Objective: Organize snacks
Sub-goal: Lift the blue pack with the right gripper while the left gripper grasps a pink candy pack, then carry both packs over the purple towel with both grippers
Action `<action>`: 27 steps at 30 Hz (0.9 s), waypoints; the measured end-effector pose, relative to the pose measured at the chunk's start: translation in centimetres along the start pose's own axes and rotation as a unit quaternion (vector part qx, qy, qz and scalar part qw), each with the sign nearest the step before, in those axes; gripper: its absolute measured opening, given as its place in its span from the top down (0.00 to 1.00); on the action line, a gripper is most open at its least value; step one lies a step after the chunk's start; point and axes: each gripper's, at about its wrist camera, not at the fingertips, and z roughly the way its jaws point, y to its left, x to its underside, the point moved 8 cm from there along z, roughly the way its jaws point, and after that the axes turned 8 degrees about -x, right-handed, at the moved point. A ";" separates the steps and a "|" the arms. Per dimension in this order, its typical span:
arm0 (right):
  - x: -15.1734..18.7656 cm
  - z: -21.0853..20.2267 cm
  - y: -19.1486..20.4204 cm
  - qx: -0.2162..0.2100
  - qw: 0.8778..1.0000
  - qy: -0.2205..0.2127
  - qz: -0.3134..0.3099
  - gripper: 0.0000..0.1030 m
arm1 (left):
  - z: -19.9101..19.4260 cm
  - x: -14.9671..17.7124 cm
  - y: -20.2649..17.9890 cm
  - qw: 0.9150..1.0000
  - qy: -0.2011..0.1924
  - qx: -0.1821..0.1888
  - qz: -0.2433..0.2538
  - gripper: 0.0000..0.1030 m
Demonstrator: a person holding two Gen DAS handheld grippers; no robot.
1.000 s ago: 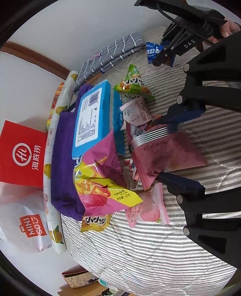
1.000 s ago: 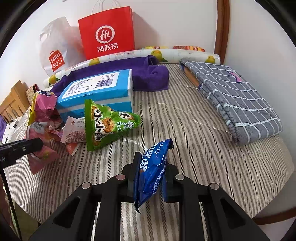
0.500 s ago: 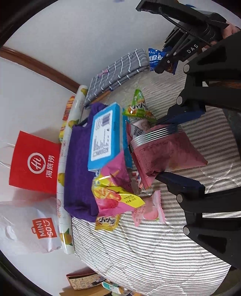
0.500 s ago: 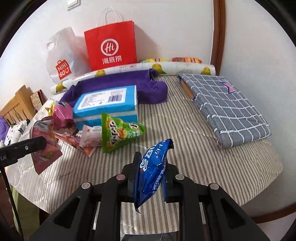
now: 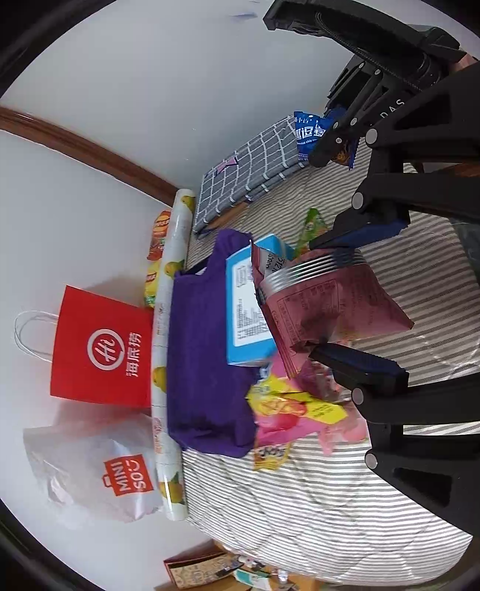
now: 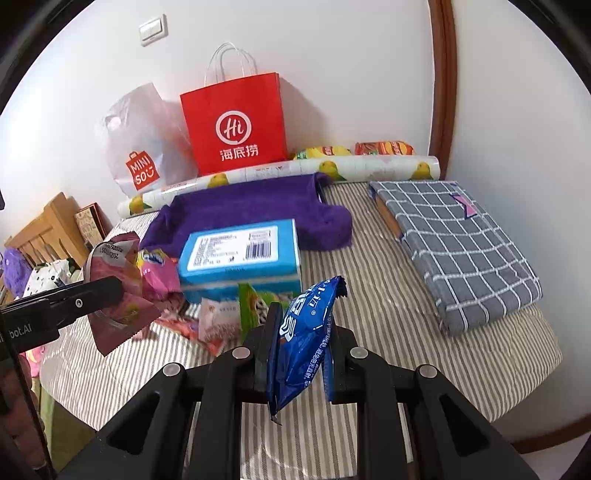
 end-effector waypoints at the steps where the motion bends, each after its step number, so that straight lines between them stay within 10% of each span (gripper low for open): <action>1: -0.4 0.2 0.1 0.001 1.000 0.001 -0.001 0.81 | 0.0 -0.4 0.0 1.000 -0.001 0.000 0.001 0.54; 27: -12.3 6.1 1.9 -0.003 0.999 -0.027 -0.029 0.81 | 3.3 -12.2 2.4 0.998 -0.041 -0.034 0.034 0.54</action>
